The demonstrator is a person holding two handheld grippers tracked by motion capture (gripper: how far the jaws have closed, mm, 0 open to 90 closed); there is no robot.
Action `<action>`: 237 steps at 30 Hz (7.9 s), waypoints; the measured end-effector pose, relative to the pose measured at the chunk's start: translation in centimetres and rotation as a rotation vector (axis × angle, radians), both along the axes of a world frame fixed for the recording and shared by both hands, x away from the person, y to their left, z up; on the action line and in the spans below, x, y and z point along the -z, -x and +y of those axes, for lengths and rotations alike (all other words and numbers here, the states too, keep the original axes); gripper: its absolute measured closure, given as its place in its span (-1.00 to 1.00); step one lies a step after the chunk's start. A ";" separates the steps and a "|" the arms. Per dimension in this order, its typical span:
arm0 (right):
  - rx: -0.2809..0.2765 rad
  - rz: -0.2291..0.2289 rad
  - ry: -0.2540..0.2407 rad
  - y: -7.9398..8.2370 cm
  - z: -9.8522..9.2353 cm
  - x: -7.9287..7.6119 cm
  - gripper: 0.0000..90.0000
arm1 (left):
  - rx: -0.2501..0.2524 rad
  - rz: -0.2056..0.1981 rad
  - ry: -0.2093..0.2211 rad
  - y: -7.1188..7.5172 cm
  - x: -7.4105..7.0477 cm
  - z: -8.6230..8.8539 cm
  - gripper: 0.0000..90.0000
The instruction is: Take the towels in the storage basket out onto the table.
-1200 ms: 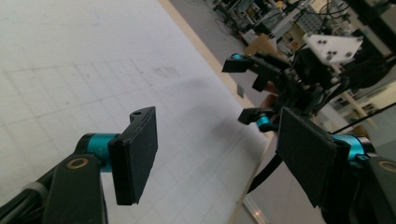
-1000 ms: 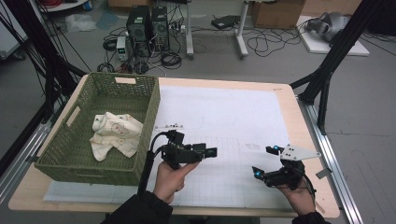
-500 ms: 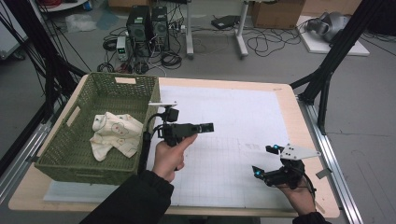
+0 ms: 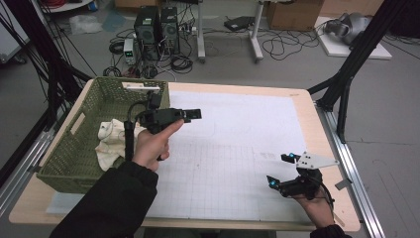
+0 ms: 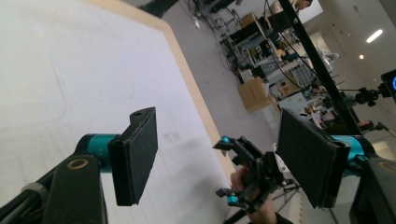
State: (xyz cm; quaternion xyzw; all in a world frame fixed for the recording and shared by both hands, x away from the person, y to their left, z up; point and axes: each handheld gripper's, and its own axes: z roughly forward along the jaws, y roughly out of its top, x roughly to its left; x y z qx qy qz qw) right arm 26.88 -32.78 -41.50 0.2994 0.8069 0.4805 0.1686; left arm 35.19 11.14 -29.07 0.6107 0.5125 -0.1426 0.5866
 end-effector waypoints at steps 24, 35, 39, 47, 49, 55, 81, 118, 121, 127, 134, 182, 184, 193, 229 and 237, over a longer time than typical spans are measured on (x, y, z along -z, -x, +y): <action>-0.004 0.008 0.008 -0.2 0.0 0.2 -0.89 | 0.012 0.044 -0.008 -4.3 2.4 8.0 -0.17; -0.004 0.007 0.010 -0.1 -0.2 0.2 -0.89 | -0.061 0.010 -0.064 -2.8 0.4 9.0 -0.18; -0.005 0.008 0.007 -0.2 -0.1 0.2 -0.89 | -0.071 0.011 -0.065 -2.6 0.2 10.6 -0.20; -0.010 0.007 0.009 -0.3 0.0 0.3 -0.89 | -0.115 -0.003 -0.047 -2.6 0.5 13.9 -0.20; -0.010 0.007 0.010 -0.3 0.0 0.3 -0.89 | -0.130 -0.004 -0.062 -2.7 0.6 14.7 -0.20; -0.014 0.011 0.012 -0.3 0.1 0.4 -0.89 | -0.143 0.002 -0.072 -3.1 0.9 16.0 -0.20; -0.014 0.002 0.012 -0.2 0.0 0.2 -0.89 | -0.192 0.058 -0.427 -3.8 4.2 17.6 -0.12; -0.020 0.006 0.014 -0.2 0.1 0.3 -0.89 | -0.037 0.144 -1.028 -5.2 10.1 13.9 -0.27; -0.024 0.006 0.014 -0.2 0.2 0.3 -0.89 | -0.017 0.127 -1.073 -5.1 10.3 13.5 -0.23; -0.027 0.009 0.019 -0.1 0.2 0.3 -0.89 | 0.025 0.079 -1.221 -4.8 10.9 12.2 -0.05; -0.030 0.009 0.017 0.0 0.2 0.3 -0.89 | 0.041 0.058 -1.323 -4.8 11.1 11.4 0.26; -0.020 0.005 -0.005 0.0 -0.1 0.1 -0.88 | -0.196 0.051 -0.252 -1.5 3.2 22.7 0.72; -0.018 0.003 -0.008 0.0 -0.2 0.0 -0.88 | -0.191 0.051 -0.162 -1.4 3.2 23.2 0.72; -0.020 0.005 -0.010 0.0 -0.2 0.0 -0.88 | -0.172 0.023 -0.005 -0.9 2.2 23.6 0.72; -0.032 -0.016 -0.023 -0.3 0.1 -0.4 -0.88 | 0.005 -0.107 0.075 -0.7 -2.5 11.8 0.72; -0.035 -0.019 -0.029 -0.5 0.1 -0.4 -0.88 | 0.033 -0.103 0.029 -1.0 -1.9 8.2 0.72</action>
